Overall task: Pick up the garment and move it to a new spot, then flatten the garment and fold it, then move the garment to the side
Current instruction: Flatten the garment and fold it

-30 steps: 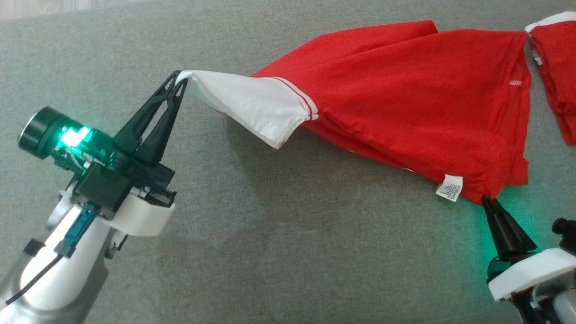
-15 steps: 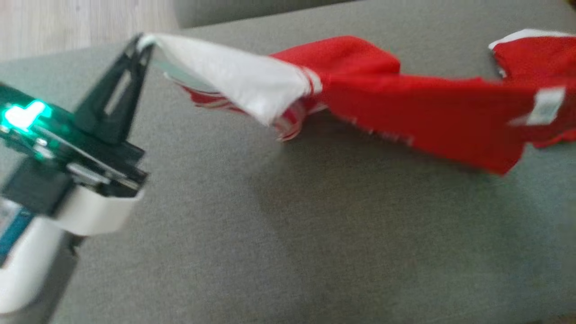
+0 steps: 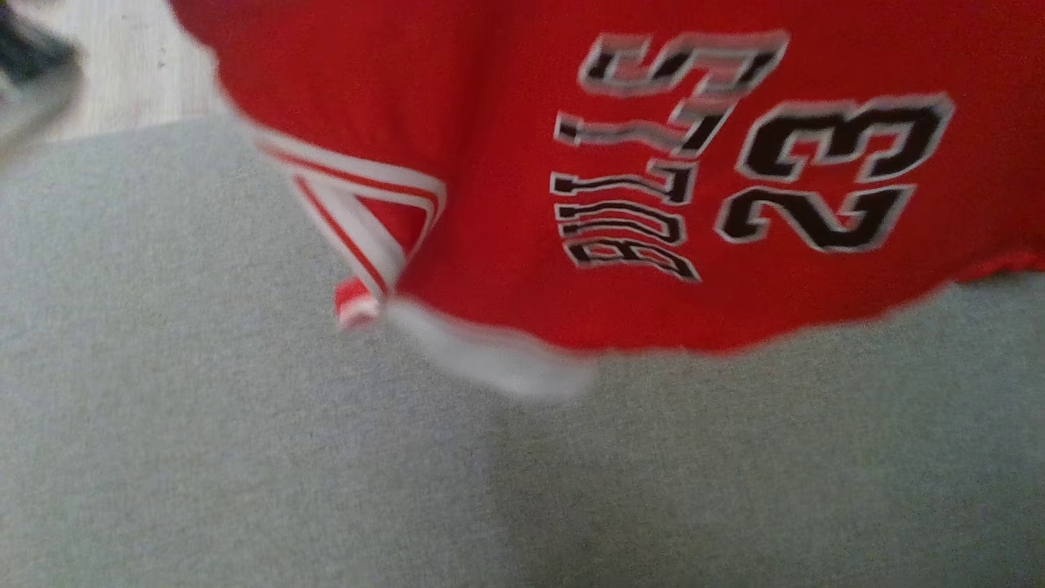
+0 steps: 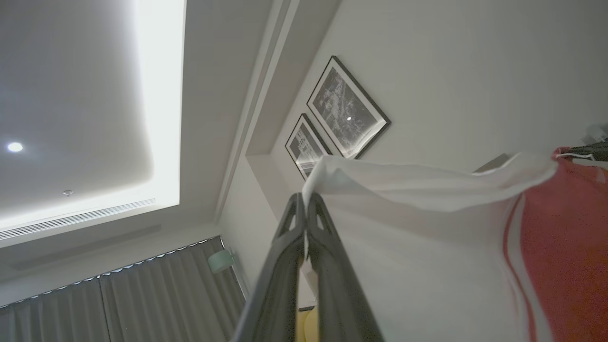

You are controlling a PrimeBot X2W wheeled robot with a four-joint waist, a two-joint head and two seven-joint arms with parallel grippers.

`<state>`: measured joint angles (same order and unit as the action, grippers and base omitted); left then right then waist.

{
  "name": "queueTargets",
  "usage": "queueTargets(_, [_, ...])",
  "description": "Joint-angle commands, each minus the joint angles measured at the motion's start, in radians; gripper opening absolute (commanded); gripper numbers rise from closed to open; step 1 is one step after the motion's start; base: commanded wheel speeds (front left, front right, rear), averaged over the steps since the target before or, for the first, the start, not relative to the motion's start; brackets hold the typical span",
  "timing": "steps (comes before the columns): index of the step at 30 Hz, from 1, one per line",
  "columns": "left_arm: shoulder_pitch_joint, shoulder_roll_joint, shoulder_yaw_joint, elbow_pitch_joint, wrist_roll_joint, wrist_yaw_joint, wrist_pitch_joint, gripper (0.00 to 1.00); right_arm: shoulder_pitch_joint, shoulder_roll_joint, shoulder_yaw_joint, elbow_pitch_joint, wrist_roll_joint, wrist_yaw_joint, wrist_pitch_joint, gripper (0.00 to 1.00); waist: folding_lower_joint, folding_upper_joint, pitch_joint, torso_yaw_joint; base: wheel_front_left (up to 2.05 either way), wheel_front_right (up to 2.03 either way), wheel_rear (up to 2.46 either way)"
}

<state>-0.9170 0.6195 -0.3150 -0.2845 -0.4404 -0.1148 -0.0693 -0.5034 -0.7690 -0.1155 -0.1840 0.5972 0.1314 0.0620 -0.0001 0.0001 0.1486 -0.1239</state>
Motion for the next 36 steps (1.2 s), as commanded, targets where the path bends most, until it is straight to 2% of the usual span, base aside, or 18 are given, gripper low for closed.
queueTargets(1, [-0.1, 0.04, 0.053, 0.032, -0.04, -0.004, 0.045, 0.0, -0.083, -0.059, 0.042, 0.024, 0.008, -0.001, 0.008, 0.0, 0.0001, -0.0001, 0.011, 0.008, 0.0, 0.0, 0.0])
queueTargets(5, [-0.212, 0.031, -0.003, 0.164, -0.111, -0.011, 0.131, 0.0, -0.245, -0.057, 0.187, 0.128, 0.028, -0.001, 0.02, 0.0, 0.0001, -0.0001, 0.052, 0.024, 0.0, 0.0, 0.0])
queueTargets(9, [-0.307, 0.021, -0.053, 0.26, -0.11, -0.014, 0.139, 0.0, -0.374, -0.027, 0.278, 0.226, 0.012, -0.001, 0.011, 0.0, 0.0001, -0.0001, 0.112, 0.044, 0.0, 0.0, 0.0])
queueTargets(16, [-0.532, -0.053, -0.137, 0.507, -0.011, -0.015, 0.041, 0.0, -0.667, 0.07, 0.406, 0.48, -0.064, -0.001, -0.116, 0.0, 0.0001, -0.0001, 0.263, 0.08, 0.0, 0.0, 0.0])
queueTargets(22, [-0.646, -0.116, -0.145, 0.634, 0.021, -0.009, -0.077, 0.0, -0.816, 0.087, 0.46, 0.64, -0.107, -0.001, -0.257, 0.0, 0.0001, -0.0001, 0.342, 0.104, 0.0, 0.0, 0.0])
queueTargets(27, [-0.577, -0.099, -0.2, 0.629, -0.018, -0.014, -0.125, 0.0, -0.798, 0.076, 0.539, 0.716, -0.075, -0.001, -0.295, 0.0, 0.0001, -0.0001, 0.374, 0.116, 0.0, 0.0, 0.0])
queueTargets(32, [-0.346, -0.028, -0.249, 0.539, -0.083, -0.015, -0.148, 0.0, -0.681, 0.07, 0.594, 0.771, -0.022, -0.001, -0.319, 0.0, 0.0001, -0.0001, 0.384, 0.123, 0.0, 0.0, 0.0])
queueTargets(36, [-0.14, 0.013, -0.249, 0.47, -0.119, 0.012, -0.168, 0.0, -0.563, 0.068, 0.615, 0.785, 0.022, -0.001, -0.323, 0.0, 0.0001, -0.0001, 0.362, 0.113, 0.0, 0.0, 0.0])
